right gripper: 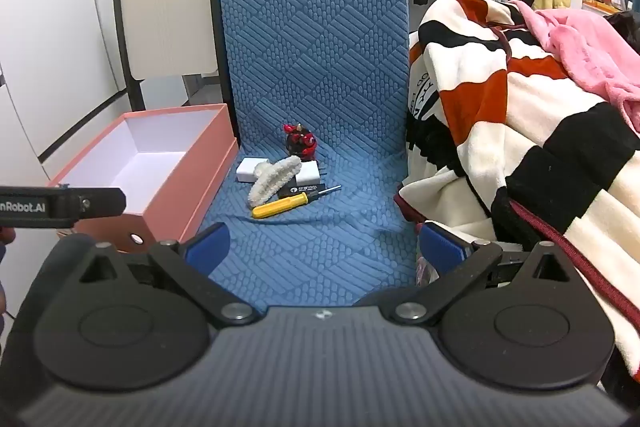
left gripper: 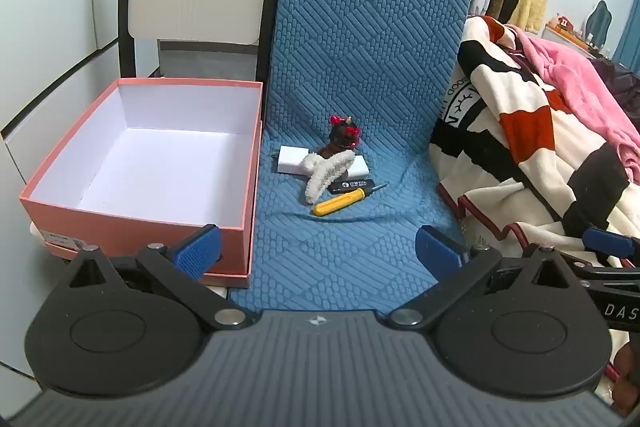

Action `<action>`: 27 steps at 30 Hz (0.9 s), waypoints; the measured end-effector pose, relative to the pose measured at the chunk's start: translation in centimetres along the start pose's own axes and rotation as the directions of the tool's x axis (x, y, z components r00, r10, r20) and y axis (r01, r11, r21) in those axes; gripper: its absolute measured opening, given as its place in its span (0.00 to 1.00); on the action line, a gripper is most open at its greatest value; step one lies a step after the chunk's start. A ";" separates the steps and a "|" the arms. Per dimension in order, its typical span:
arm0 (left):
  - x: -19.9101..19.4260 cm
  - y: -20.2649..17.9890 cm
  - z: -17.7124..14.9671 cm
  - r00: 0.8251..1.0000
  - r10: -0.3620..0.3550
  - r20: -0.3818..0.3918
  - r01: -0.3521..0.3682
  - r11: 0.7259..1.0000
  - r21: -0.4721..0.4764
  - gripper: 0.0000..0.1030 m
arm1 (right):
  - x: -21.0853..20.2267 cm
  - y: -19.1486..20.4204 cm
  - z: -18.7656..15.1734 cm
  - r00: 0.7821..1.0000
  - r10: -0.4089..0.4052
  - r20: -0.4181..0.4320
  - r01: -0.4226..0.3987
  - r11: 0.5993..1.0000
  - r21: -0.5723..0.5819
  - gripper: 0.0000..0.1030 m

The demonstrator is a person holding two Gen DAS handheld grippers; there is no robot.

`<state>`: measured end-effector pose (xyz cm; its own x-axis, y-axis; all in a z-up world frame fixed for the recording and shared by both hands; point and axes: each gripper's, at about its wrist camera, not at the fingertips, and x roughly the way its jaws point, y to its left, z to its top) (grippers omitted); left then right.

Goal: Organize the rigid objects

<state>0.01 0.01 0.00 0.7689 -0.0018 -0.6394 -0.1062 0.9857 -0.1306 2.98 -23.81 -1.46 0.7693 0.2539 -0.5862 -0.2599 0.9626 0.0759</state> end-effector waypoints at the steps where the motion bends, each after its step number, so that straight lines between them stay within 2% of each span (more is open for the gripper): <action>1: 0.0 0.0 0.0 1.000 -0.004 0.002 0.004 1.000 -0.002 1.00 | 0.0 0.0 0.0 1.000 -0.002 -0.006 0.002 1.000 -0.001 1.00; 10: 0.2 0.0 -0.1 1.000 0.003 -0.009 -0.003 1.000 0.005 1.00 | 0.1 0.0 -0.7 1.000 0.005 -0.019 -0.005 1.000 0.016 1.00; 16: 0.2 -0.4 0.0 1.000 0.007 -0.010 -0.007 1.000 0.011 1.00 | 0.6 0.4 0.4 1.000 0.001 -0.020 0.000 1.000 0.025 1.00; 27: 0.7 0.4 0.0 1.000 -0.015 -0.009 0.015 1.000 -0.007 1.00 | 0.7 0.2 -0.4 1.000 0.007 -0.017 -0.006 0.999 0.036 1.00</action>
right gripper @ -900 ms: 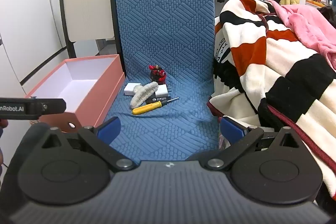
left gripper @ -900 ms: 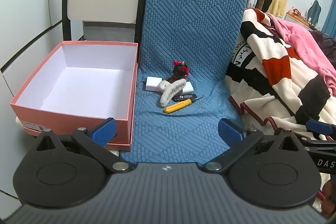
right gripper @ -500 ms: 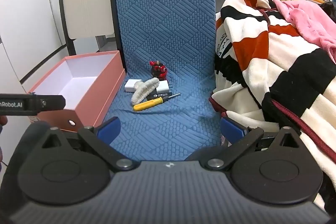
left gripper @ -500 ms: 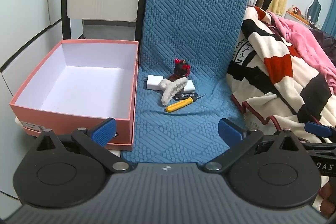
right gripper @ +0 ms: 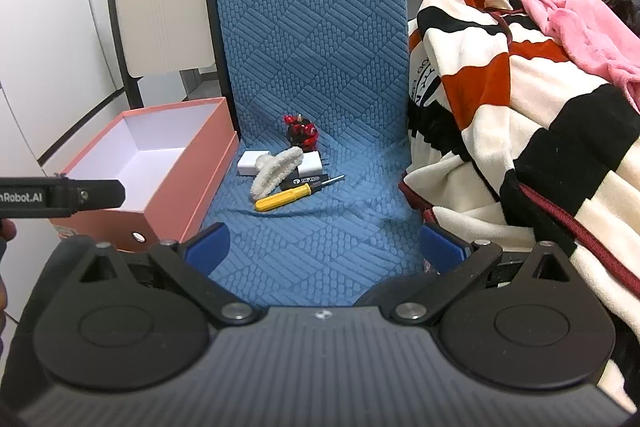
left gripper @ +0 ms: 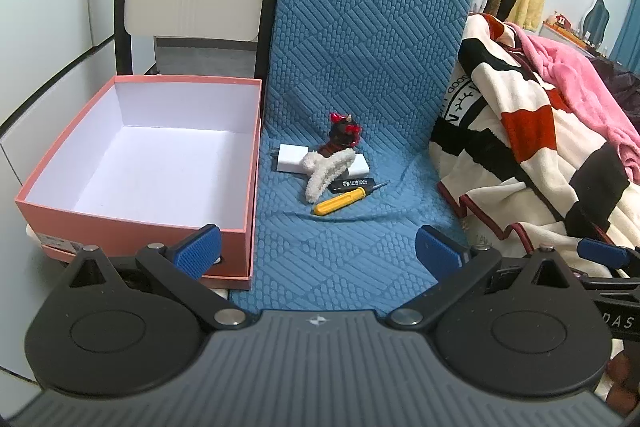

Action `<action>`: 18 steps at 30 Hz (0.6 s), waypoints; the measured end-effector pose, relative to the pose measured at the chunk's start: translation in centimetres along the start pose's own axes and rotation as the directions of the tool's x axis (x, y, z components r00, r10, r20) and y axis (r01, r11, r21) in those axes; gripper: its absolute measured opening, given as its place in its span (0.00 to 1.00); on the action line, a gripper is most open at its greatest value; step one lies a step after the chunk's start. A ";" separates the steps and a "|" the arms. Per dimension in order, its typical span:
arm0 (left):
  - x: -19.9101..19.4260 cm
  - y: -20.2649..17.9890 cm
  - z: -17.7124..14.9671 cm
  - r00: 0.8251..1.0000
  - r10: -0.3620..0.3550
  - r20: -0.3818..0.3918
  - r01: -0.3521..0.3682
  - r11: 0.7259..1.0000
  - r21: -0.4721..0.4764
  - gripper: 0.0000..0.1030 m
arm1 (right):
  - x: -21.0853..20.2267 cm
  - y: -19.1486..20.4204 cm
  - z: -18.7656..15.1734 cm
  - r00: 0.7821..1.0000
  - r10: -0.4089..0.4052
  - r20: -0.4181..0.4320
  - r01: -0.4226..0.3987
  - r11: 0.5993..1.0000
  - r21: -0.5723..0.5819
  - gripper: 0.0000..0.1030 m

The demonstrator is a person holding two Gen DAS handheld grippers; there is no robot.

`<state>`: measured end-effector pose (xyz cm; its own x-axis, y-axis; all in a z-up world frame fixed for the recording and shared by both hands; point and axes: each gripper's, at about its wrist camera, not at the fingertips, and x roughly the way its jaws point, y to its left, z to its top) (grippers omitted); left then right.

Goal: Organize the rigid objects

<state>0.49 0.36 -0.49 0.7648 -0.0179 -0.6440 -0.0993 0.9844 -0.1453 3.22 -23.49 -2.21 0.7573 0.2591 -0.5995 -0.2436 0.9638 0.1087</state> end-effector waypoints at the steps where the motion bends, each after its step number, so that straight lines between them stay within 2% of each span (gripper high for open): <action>1: 0.0 0.1 0.0 1.000 -0.007 0.001 0.007 1.000 -0.001 1.00 | 0.0 0.0 0.0 1.000 0.003 -0.002 -0.003 1.000 0.003 1.00; 18: -0.1 0.6 0.0 1.000 -0.012 -0.008 0.012 1.000 -0.010 1.00 | 0.2 0.1 0.0 1.000 0.004 -0.020 -0.003 1.000 0.018 1.00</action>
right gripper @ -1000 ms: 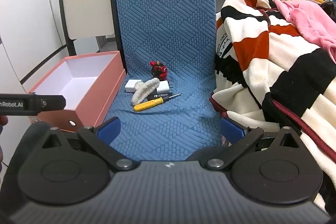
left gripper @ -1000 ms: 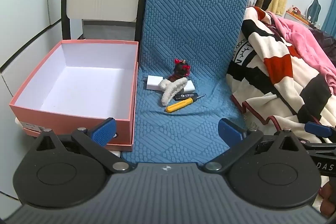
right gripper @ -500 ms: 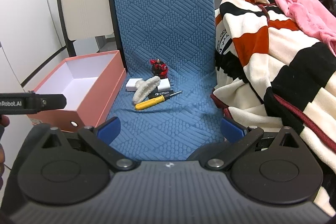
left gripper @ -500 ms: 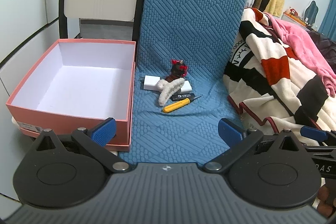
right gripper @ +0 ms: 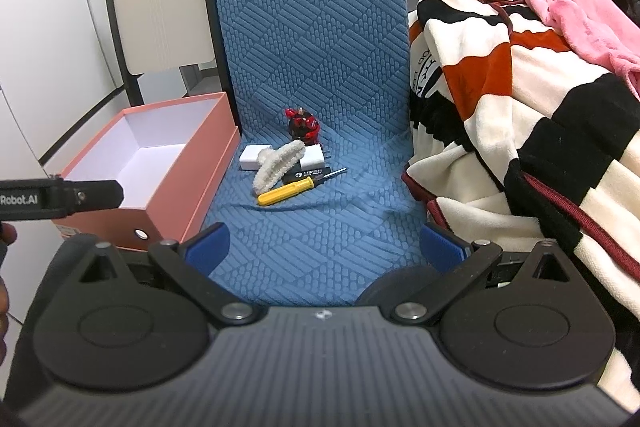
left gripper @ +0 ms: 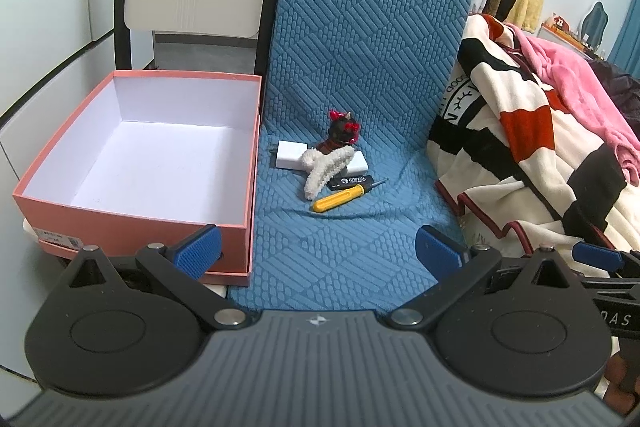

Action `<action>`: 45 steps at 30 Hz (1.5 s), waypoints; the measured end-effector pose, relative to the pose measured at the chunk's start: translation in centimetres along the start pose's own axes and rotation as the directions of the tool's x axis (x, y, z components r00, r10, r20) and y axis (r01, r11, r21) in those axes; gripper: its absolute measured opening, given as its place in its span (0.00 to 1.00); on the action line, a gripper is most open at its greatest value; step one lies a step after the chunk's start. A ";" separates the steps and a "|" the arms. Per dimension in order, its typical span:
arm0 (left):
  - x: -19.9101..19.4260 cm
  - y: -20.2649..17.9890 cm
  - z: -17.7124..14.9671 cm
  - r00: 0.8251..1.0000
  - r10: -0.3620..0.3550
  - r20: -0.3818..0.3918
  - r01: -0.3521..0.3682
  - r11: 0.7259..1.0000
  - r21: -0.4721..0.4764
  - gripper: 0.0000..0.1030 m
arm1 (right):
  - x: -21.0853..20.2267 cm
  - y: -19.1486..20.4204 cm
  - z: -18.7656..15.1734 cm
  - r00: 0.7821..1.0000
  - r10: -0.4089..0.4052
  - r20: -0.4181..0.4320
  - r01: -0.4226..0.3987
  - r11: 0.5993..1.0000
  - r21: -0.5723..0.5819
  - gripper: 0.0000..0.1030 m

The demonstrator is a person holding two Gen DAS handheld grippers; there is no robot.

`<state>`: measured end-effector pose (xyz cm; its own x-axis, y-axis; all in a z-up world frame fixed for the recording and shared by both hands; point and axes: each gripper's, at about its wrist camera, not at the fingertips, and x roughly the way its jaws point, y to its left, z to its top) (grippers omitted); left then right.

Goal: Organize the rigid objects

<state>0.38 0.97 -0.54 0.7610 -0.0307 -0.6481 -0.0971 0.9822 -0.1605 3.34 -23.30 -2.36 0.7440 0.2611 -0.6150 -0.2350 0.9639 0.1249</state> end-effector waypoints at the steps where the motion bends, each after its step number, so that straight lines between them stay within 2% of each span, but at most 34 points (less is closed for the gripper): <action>1: 0.0 0.0 0.0 1.000 -0.001 0.000 0.001 1.000 0.000 1.00 | 0.0 0.0 0.0 1.000 0.000 0.000 0.000 1.000 -0.001 1.00; 25: 0.0 0.8 0.2 1.000 -0.026 -0.010 0.026 1.000 0.003 1.00 | 0.7 0.4 0.0 1.000 -0.001 -0.022 0.001 1.000 0.013 1.00; 31: -0.4 1.5 0.3 1.000 -0.002 0.004 0.002 1.000 -0.002 1.00 | 0.9 1.3 0.1 0.999 0.011 -0.033 -0.011 1.000 -0.009 1.00; 38: 0.2 2.0 0.2 1.000 -0.014 -0.018 0.014 1.000 -0.019 1.00 | 1.4 1.0 0.2 0.999 0.000 -0.043 0.002 0.999 0.033 1.00; 45: 0.5 1.7 0.3 1.000 -0.025 -0.003 0.025 1.000 0.000 1.00 | 1.3 1.0 0.2 0.999 -0.011 -0.037 0.012 0.999 0.034 1.00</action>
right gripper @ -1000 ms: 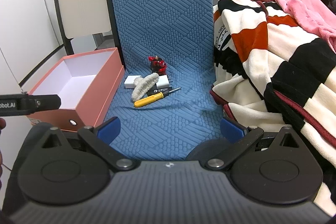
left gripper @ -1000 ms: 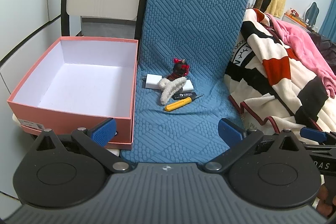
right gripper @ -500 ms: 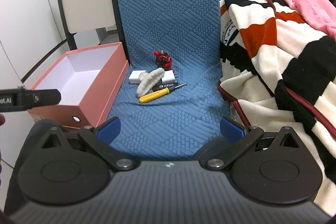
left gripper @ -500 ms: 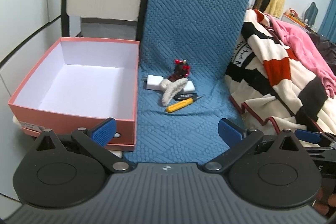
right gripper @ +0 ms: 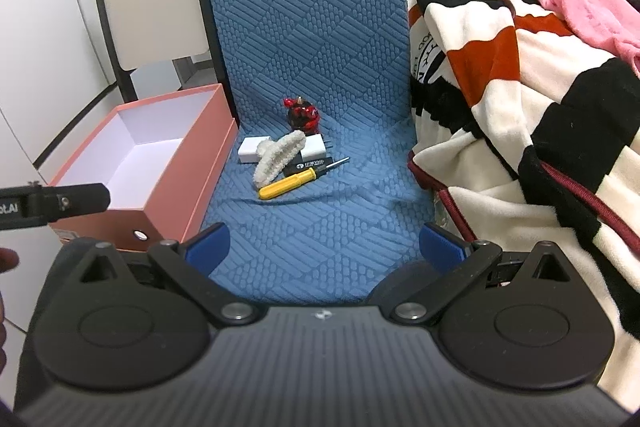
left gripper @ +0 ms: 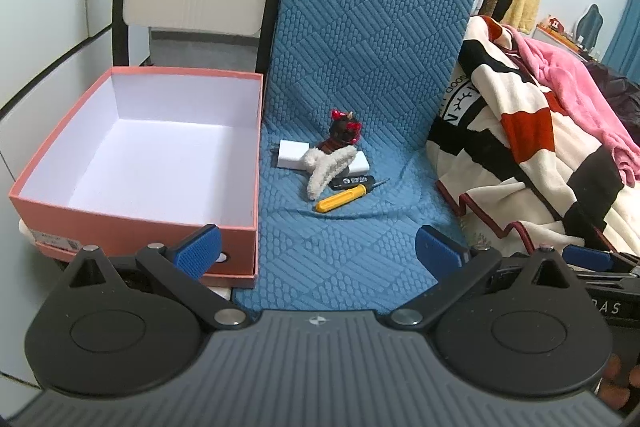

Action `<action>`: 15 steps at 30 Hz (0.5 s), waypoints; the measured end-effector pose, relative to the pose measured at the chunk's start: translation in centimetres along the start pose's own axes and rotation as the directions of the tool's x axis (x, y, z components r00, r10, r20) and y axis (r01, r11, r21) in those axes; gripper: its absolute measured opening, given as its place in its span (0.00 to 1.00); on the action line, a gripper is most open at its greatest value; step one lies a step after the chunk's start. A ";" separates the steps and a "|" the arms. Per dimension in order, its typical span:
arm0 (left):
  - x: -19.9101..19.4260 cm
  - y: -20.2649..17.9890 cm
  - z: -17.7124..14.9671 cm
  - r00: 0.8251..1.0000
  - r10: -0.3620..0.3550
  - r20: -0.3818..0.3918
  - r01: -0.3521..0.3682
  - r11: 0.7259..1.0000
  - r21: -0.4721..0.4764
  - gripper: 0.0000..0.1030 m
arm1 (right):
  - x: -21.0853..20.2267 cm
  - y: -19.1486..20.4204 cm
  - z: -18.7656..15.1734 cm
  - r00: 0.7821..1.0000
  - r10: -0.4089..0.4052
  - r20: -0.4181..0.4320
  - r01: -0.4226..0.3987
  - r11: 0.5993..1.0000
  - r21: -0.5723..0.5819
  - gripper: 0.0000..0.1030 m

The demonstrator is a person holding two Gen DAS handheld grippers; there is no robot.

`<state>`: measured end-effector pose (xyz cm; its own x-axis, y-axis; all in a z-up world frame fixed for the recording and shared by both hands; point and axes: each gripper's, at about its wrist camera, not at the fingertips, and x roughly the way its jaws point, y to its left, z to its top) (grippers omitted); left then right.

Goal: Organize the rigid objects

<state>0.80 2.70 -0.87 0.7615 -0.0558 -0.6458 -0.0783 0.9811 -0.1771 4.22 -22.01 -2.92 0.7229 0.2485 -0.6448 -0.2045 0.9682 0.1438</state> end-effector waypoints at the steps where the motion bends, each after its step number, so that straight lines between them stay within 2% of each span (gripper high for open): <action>1: 0.0 -0.1 0.0 1.000 0.001 0.002 -0.001 1.000 0.003 1.00 | 0.0 -0.1 0.0 1.000 0.003 0.000 -0.003 1.000 0.003 1.00; 6: 0.4 0.0 0.0 1.000 -0.024 -0.001 0.024 1.000 -0.011 1.00 | 0.0 -0.2 -0.1 1.000 0.011 0.007 -0.011 1.000 0.012 1.00; 12: 1.5 -0.6 0.2 1.000 -0.007 -0.006 0.007 1.000 0.013 1.00 | 1.4 -1.5 -0.6 1.000 0.018 -0.022 -0.015 0.993 0.118 1.00; 15: 2.2 -0.9 0.2 1.000 -0.014 -0.016 0.014 1.000 0.021 1.00 | 2.1 -1.6 -1.0 1.000 0.002 -0.028 0.001 0.993 0.121 1.00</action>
<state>2.73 1.71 -1.97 0.7524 -0.0720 -0.6548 -0.0543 0.9838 -0.1706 5.38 -23.10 -5.23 0.7038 0.2495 -0.6651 -0.1219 0.9648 0.2329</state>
